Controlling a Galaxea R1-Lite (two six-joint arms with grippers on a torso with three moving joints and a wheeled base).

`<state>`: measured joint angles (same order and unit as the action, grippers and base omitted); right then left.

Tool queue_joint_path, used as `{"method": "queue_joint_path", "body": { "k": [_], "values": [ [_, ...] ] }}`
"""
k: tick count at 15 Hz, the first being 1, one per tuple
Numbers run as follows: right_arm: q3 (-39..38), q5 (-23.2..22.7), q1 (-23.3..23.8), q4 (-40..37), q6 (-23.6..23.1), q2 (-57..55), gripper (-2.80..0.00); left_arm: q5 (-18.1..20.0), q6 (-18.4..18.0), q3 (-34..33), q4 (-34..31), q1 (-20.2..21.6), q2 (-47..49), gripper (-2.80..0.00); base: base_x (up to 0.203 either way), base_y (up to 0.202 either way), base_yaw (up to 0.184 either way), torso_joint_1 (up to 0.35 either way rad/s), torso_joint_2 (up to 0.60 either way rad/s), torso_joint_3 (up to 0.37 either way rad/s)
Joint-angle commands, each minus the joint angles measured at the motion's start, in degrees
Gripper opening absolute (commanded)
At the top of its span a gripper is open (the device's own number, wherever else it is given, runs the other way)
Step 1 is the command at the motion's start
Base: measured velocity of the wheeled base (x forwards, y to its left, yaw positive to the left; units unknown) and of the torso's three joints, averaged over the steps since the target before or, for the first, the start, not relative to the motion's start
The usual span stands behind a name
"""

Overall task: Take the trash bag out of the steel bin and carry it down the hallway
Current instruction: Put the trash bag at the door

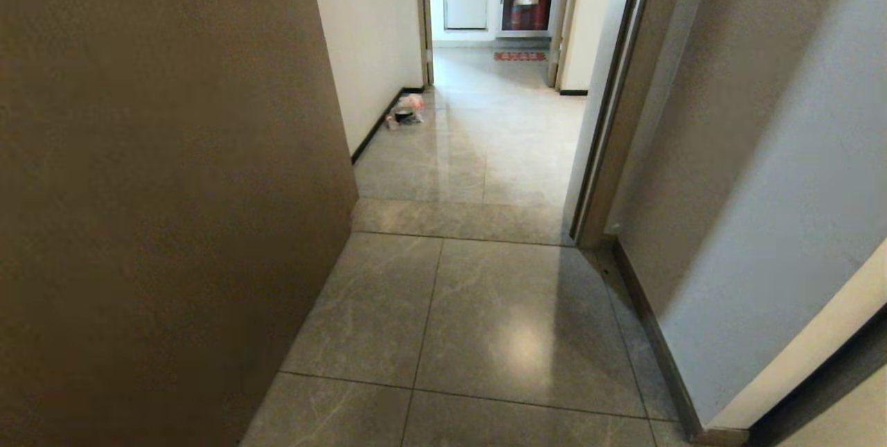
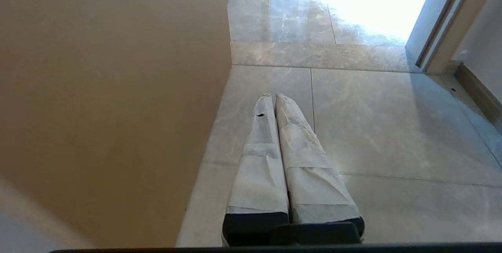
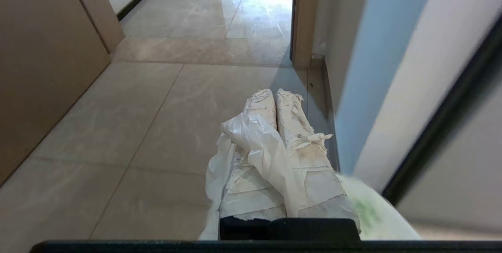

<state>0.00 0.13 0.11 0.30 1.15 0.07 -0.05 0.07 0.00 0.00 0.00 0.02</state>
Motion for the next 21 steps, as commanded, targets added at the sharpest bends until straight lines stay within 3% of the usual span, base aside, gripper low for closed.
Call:
{"method": "queue_joint_path", "body": {
  "k": [1, 21],
  "values": [
    [0.0, -0.02, -0.02, 0.11, 0.0, 0.01, -2.8, -0.04, 0.01, 0.0, 0.0, 0.0, -0.02, -2.8, 0.188, 0.0, -0.007, 0.002, 0.0, 0.004],
    [0.0, -0.05, -0.02, 0.05, 0.0, 0.01, -2.8, 0.05, 0.01, 0.0, 0.0, 0.0, -0.02, -2.8, 0.185, 0.0, -0.004, 0.003, 0.0, 0.001]
  ]
}}
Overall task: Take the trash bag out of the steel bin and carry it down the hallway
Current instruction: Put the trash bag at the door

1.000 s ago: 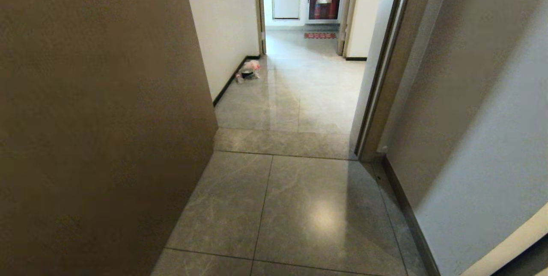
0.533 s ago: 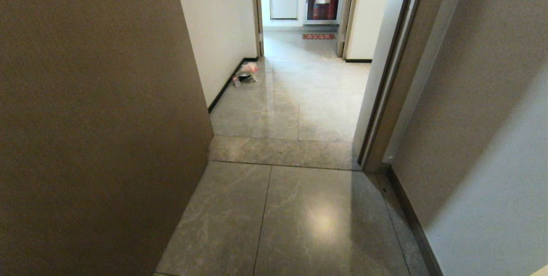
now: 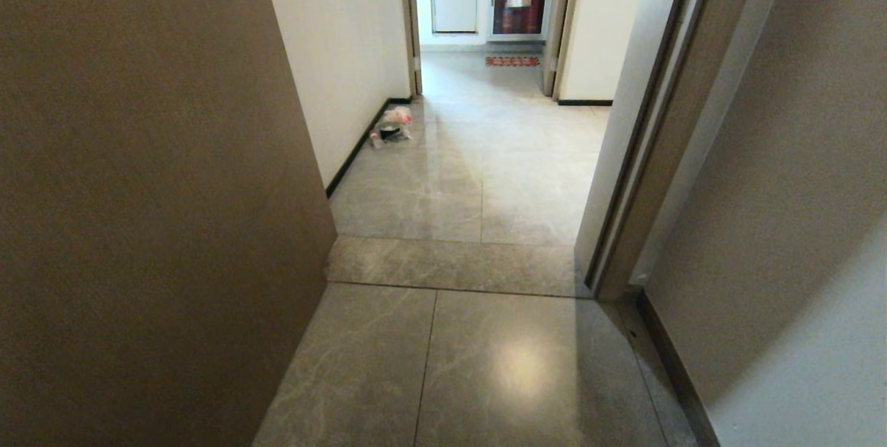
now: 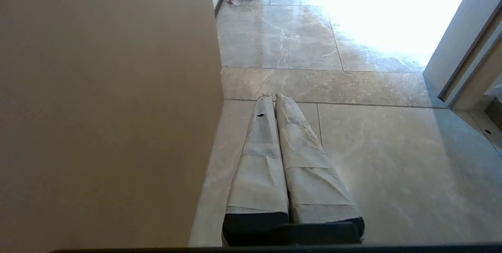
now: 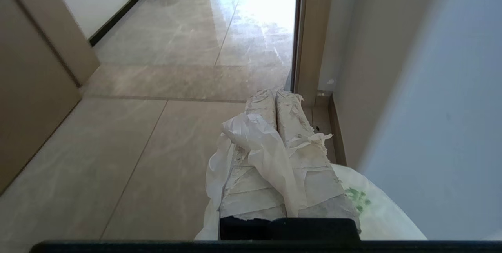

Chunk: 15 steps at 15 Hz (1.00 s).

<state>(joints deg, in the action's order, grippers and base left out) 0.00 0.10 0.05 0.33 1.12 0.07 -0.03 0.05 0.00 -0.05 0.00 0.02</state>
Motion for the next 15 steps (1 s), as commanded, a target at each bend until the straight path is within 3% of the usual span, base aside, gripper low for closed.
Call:
{"method": "queue_joint_path", "body": {
  "k": [1, 15],
  "values": [
    [0.0, 0.07, -0.04, 0.02, 0.02, 0.01, -2.8, -0.06, 0.03, 0.0, 0.05, 0.0, -0.02, -2.8, 0.188, 0.0, 0.0, -0.002, 0.0, 0.002],
    [0.0, -0.01, 0.04, 0.02, 0.02, 0.01, -2.8, -0.06, 0.03, 0.0, 0.05, 0.0, -0.02, -2.8, 0.184, 0.0, -0.002, 0.002, 0.0, 0.002]
  ]
}}
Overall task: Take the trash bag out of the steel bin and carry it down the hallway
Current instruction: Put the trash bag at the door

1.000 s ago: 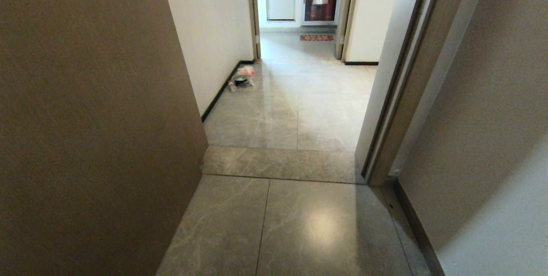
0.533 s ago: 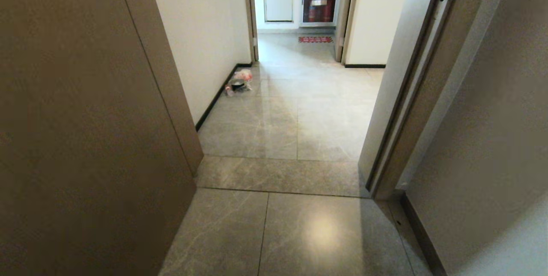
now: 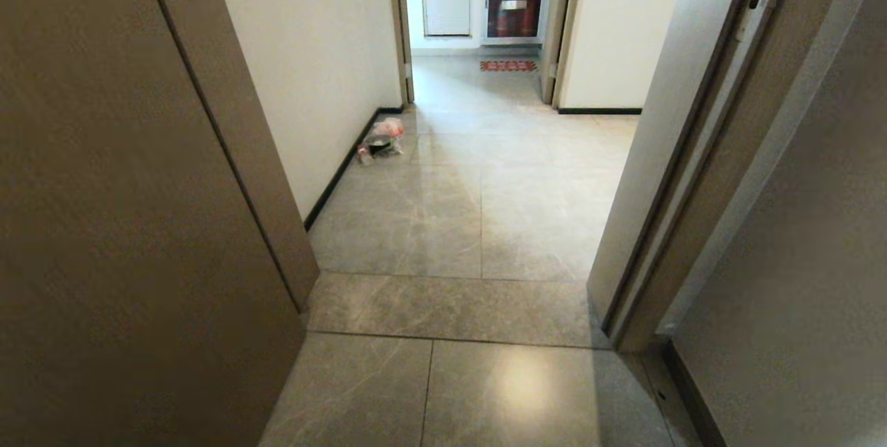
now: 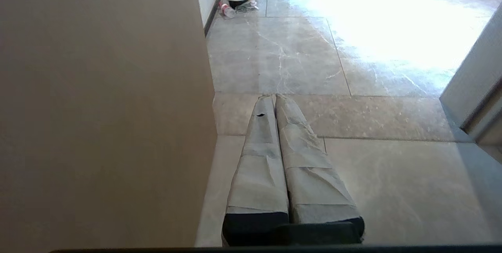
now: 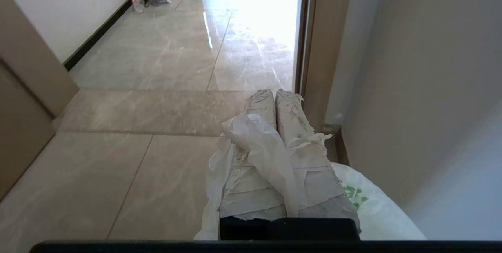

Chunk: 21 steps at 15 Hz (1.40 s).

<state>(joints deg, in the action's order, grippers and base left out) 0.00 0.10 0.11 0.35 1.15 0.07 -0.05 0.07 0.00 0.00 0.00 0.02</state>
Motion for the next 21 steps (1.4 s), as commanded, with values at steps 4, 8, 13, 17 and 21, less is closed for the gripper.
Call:
{"method": "queue_joint_path", "body": {
  "k": [4, 8, 13, 17, 21],
  "values": [
    [0.0, -0.01, -0.02, 0.0, 0.0, 0.01, -2.8, -0.04, 0.01, 0.0, 0.0, 0.0, -0.02, -2.8, 0.184, 0.0, -0.003, 0.0, 0.0, 0.002],
    [0.0, -0.01, -0.09, 0.01, 0.0, 0.01, -2.8, -0.04, 0.01, 0.0, 0.0, 0.0, -0.02, -2.8, 0.183, 0.0, -0.001, 0.001, 0.0, 0.003],
    [0.0, -0.01, -0.02, 0.0, 0.08, 0.01, -2.8, -0.04, 0.01, 0.0, 0.0, 0.0, -0.02, -2.8, 0.186, 0.0, -0.004, 0.004, 0.0, 0.003],
    [-0.07, 0.08, -0.02, 0.0, 0.08, 0.01, -2.8, -0.04, 0.01, 0.0, 0.0, 0.0, -0.02, -2.8, 0.185, 0.0, -0.003, 0.002, 0.0, 0.004],
    [0.0, 0.08, -0.02, 0.0, 0.07, 0.01, -2.8, -0.04, 0.01, 0.0, 0.0, 0.0, -0.02, -2.8, 0.186, 0.0, -0.003, 0.002, 0.0, 0.001]
  ]
}}
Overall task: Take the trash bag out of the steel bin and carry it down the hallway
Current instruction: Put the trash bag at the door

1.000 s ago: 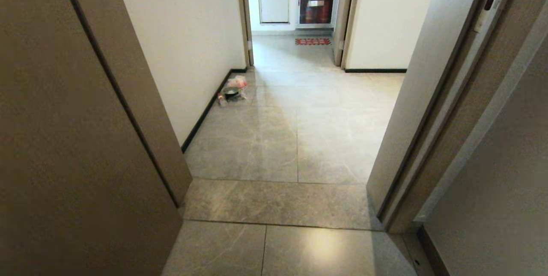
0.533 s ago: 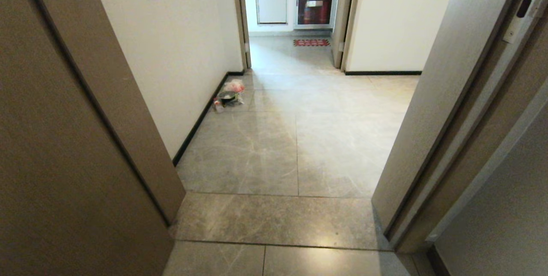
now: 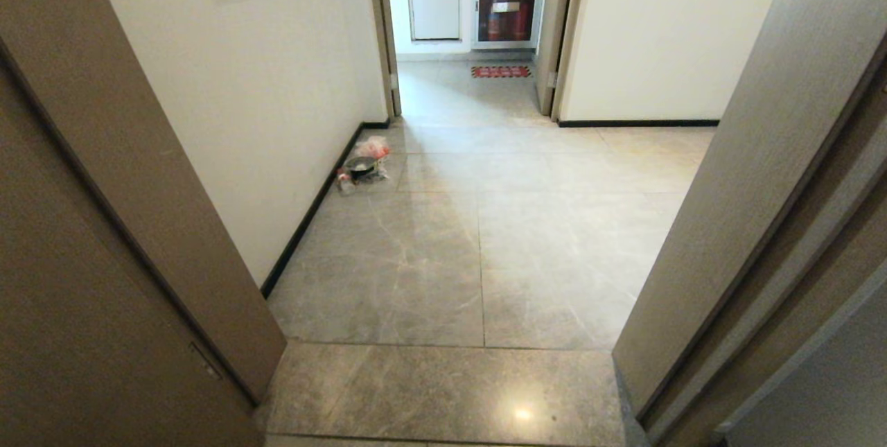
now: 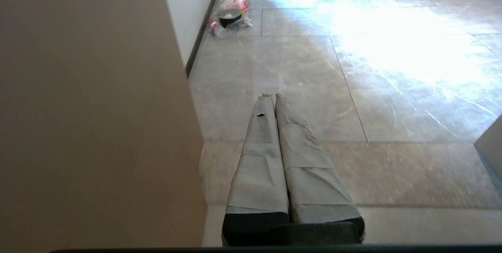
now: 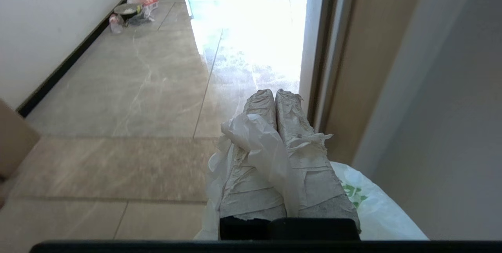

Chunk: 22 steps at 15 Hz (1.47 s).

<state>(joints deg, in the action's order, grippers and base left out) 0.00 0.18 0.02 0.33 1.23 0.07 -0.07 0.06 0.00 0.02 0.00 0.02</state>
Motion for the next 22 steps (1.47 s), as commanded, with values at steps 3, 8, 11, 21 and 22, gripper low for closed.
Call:
{"method": "queue_joint_path", "body": {
  "k": [3, 8, 11, 21, 22],
  "values": [
    [0.0, -0.01, 0.06, 0.02, 0.0, 0.01, -2.8, -0.01, 0.02, 0.0, -0.02, 0.0, -0.02, -2.8, 0.184, 0.0, -0.002, 0.005, 0.0, 0.002],
    [0.0, -0.07, 0.03, 0.03, -0.09, 0.01, -2.8, -0.01, 0.03, 0.0, -0.02, 0.0, -0.02, -2.8, 0.183, 0.0, -0.003, 0.002, 0.0, 0.002],
    [0.0, -0.09, 0.06, 0.02, 0.0, 0.01, -2.8, -0.01, 0.04, 0.0, -0.02, 0.0, -0.02, -2.8, 0.185, 0.0, -0.003, 0.002, 0.0, 0.002],
    [0.0, -0.09, 0.06, 0.04, -0.09, 0.01, -2.8, -0.01, 0.05, 0.0, -0.02, 0.0, -0.02, -2.8, 0.182, 0.0, -0.002, 0.003, 0.0, 0.001],
    [0.0, -0.09, 0.06, 0.11, -0.09, 0.01, -2.8, -0.01, 0.11, 0.0, -0.02, 0.0, -0.02, -2.8, 0.174, 0.0, -0.003, 0.002, 0.0, 0.002]
  ]
}}
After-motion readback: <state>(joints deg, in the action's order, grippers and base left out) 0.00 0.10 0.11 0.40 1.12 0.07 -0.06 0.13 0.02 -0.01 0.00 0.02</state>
